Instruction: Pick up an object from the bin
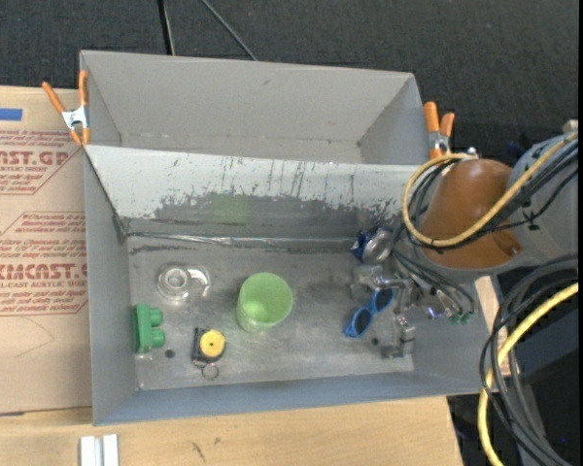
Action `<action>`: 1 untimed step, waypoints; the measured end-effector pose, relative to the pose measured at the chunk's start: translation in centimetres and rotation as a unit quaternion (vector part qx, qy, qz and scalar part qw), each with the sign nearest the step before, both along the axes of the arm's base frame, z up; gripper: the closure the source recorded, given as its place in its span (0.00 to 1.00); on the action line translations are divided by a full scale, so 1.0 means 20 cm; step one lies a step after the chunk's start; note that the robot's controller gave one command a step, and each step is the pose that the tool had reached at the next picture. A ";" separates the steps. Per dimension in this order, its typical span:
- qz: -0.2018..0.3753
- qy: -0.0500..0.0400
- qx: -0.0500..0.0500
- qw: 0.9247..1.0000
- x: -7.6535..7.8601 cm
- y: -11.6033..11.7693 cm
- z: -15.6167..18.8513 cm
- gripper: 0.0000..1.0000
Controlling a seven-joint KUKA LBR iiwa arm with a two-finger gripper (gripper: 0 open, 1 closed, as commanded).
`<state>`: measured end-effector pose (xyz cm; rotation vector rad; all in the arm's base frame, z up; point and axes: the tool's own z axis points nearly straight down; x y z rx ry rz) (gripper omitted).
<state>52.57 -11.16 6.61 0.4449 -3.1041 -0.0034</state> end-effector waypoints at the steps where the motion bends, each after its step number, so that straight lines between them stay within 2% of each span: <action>1: 0.000 -0.003 -0.001 1.000 0.01 0.00 0.02 1.00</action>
Offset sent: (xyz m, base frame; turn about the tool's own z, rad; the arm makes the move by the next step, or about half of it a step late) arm 0.0000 0.0000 0.0000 0.0000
